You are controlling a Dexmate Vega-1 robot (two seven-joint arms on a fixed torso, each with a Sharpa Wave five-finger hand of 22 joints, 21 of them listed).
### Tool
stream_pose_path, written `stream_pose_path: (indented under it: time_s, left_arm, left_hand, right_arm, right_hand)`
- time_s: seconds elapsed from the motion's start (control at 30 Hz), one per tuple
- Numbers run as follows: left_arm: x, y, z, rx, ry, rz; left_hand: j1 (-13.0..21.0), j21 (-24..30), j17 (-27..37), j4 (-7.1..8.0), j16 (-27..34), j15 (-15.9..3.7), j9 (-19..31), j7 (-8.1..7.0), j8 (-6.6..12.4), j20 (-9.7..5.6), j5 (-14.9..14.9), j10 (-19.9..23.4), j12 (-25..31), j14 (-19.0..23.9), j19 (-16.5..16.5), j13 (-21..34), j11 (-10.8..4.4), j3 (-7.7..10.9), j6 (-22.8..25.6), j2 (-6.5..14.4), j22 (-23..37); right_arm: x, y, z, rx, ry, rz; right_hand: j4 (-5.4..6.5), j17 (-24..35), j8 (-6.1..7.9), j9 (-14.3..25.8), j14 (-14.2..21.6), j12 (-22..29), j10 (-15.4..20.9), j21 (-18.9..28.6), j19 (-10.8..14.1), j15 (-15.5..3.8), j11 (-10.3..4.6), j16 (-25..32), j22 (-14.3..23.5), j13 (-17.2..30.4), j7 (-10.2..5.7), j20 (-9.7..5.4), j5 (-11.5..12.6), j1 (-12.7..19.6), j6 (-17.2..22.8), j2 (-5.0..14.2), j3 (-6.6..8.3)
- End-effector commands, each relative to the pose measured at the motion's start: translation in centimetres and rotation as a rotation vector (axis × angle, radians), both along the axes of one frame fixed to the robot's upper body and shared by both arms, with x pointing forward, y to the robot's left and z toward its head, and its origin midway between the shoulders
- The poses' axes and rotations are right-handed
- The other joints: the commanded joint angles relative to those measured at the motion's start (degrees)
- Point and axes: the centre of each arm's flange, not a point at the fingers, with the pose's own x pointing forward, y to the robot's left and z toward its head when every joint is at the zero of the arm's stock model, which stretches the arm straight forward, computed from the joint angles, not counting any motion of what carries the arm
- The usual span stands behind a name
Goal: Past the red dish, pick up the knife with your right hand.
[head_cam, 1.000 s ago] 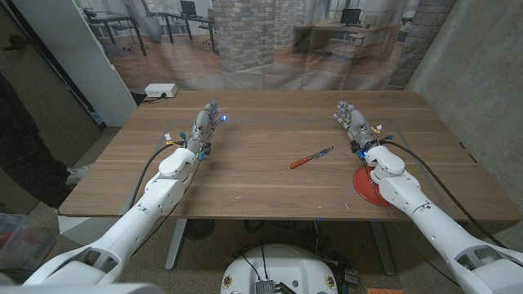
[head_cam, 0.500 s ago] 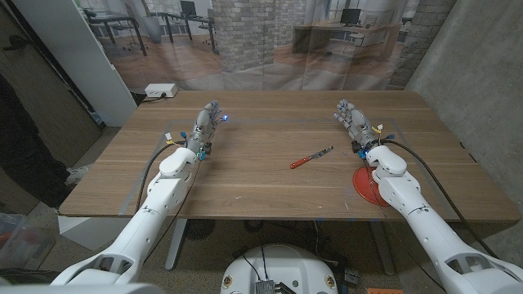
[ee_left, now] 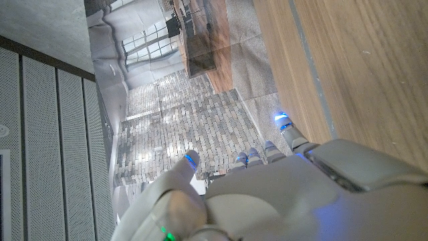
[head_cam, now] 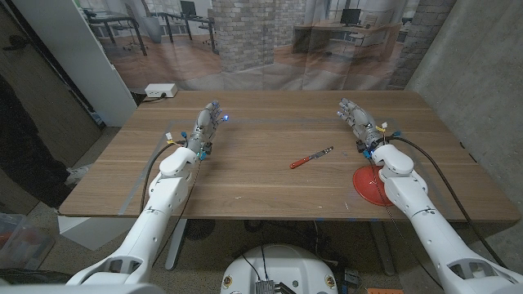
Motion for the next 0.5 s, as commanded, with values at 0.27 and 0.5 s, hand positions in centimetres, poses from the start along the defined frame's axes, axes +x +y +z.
stream_pose_path:
  time_s: [0.27,0.5]
  left_arm:
    - [0.1,-0.8,0.0,0.047,0.013,-0.026]
    - [0.0,-0.8,0.1,0.052,0.010,-0.027]
  left_hand:
    - [-0.15,-0.29,0.12,-0.42,0.34,0.27,0.31,0.02,0.42,-0.67,0.20,-6.06,0.30,-10.52,-14.69,0.15,0.16,0.34,-7.59,5.05,0.18]
    - [-0.11,-0.35,0.10,-0.54,0.39,0.29,0.31,0.05,0.46,-0.53,0.17,-5.87,0.37,-10.32,-14.56,0.15,0.13,0.33,-7.43,4.89,0.17]
  right_arm:
    - [-2.2,-1.4,1.7,-0.119,-0.048,-0.040]
    - [-2.9,-1.2,2.1,-0.165,-0.065,-0.025]
  right_hand:
    - [-2.20,0.05,0.40,0.09,0.72,0.05,0.17,0.29,0.72,-0.05,-0.44,0.24,0.07,0.15,-0.06,0.02,-0.32,2.68,0.36,0.00,0.73]
    - [-3.94,0.05,0.61,0.11,1.68,0.24,0.99,0.48,1.56,-0.33,-0.93,0.49,0.08,0.15,0.03,0.04,-0.50,4.83,1.06,-0.06,1.22]
